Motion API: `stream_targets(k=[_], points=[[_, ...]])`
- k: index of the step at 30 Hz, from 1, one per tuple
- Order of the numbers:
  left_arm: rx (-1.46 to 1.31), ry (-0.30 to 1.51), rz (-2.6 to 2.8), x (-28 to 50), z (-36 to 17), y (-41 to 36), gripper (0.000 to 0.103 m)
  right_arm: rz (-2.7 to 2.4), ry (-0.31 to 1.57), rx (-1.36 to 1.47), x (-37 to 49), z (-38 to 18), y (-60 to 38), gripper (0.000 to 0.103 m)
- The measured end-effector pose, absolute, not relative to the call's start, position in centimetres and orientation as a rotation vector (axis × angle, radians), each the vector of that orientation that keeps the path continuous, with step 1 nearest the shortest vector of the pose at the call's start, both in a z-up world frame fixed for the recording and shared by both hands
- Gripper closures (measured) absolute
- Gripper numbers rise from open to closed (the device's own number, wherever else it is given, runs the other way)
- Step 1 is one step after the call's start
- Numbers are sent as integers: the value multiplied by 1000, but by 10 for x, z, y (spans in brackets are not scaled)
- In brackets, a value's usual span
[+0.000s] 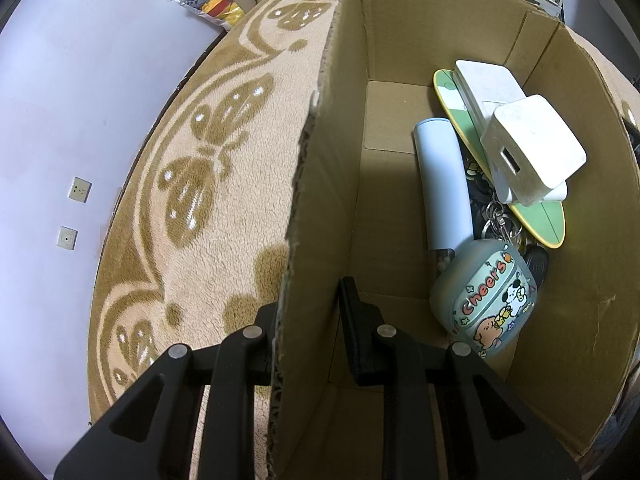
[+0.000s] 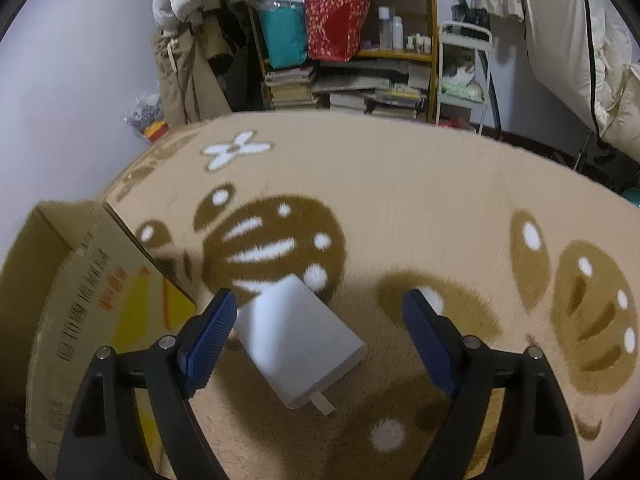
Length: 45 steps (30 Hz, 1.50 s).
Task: Organize rigid objects
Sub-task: 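Move the right gripper back and close it on the last white charger, then lift the white charger with the right gripper and carry it over the box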
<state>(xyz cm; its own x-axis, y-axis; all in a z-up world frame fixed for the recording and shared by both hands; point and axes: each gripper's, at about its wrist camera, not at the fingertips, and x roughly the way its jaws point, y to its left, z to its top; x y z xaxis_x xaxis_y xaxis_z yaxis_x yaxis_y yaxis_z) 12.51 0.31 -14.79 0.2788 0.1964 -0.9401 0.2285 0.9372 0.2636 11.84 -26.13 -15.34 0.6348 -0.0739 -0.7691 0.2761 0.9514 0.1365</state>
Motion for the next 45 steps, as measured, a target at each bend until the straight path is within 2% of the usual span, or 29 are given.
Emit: stream_targets(k=[12, 15, 31, 45], points=[[384, 1297, -22, 125, -148, 3, 82, -141, 899, 253, 126, -165, -254, 14], [383, 1297, -22, 125, -148, 3, 82, -127, 915, 229, 126, -169, -248, 21], [383, 1297, -22, 125, -148, 3, 82, -153, 908, 204, 120, -163, -243, 22], [384, 1298, -22, 125, -148, 3, 82, -163, 791, 289, 112, -120, -255, 22]])
